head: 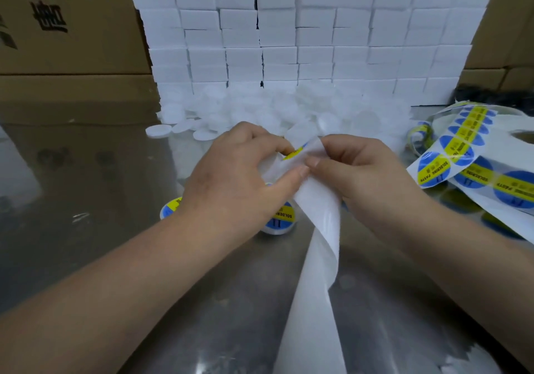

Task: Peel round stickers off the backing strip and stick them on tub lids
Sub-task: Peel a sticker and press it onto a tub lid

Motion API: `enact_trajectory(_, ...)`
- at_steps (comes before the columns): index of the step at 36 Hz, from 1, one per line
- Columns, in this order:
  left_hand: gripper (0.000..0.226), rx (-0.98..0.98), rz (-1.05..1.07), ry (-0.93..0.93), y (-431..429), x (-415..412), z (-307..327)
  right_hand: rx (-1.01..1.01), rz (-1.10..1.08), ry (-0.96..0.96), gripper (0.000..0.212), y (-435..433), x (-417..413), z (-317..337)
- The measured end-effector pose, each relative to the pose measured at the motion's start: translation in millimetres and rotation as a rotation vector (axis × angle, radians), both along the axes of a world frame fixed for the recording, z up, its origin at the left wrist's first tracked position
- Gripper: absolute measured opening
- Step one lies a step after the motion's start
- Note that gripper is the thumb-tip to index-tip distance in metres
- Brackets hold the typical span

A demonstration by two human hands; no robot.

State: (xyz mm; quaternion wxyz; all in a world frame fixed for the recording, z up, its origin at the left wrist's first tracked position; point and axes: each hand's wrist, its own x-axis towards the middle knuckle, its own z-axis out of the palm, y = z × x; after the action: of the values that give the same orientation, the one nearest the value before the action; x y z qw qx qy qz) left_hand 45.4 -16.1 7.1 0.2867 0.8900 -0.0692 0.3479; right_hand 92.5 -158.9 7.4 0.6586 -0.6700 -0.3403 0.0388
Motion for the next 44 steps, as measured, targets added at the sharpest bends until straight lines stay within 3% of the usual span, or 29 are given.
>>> enact_trajectory(3, 0.006, -0.061, -0.012, -0.01, 2.9, 0.4, -0.5, -0.067, -0.041, -0.05, 0.036, -0.5, 1.3, -1.8)
enact_trajectory(6, 0.008, -0.125, 0.016, 0.009, 5.5, 2.5, -0.2, -0.149, -0.087, -0.093, 0.031, -1.6, 1.7, -2.5)
enact_trajectory(14, 0.019, -0.559, 0.144, -0.047, 21.3, 15.6, 2.9, -0.164, -0.187, -0.136, 0.037, -0.6, 6.1, -2.0)
enact_trajectory(19, 0.027, -0.632, 0.184, -0.094, 30.1, 21.9, 1.4, -0.12, -0.305, -0.246, 0.058, -2.9, 8.2, -1.0)
enact_trajectory(22, 0.035, -0.579, 0.186, -0.1, 30.1, 21.7, -0.3, -0.142, -0.32, -0.325, 0.066, -4.3, 3.6, 1.1)
enact_trajectory(25, 0.031, -0.477, 0.18, -0.101, 27.1, 18.7, -1.7, -0.125, -0.332, -0.366, 0.059, -3.9, 1.5, 1.4)
enact_trajectory(31, 0.018, -0.266, 0.146, -0.144, 20.6, 11.8, -1.0, -0.079, -0.226, -0.096, 0.042, 1.2, -6.4, 2.5)
enact_trajectory(34, 0.018, -0.212, 0.135, -0.182, 19.2, 10.3, -1.4, -0.02, -0.151, 0.002, 0.02, -0.5, -4.5, 5.2)
enact_trajectory(38, 0.028, -0.146, 0.129, -0.21, 19.3, 8.7, -0.1, 0.05, -0.09, 0.096, 0.022, -1.9, 0.5, 5.2)
enact_trajectory(41, 0.036, -0.124, 0.124, -0.205, 19.2, 7.6, 1.5, 0.097, -0.098, 0.123, 0.037, -1.2, 1.8, 6.5)
enact_trajectory(44, 0.038, -0.099, 0.127, -0.213, 18.8, 6.6, 2.5, 0.137, -0.13, 0.141, 0.03, -1.2, 4.7, 7.6)
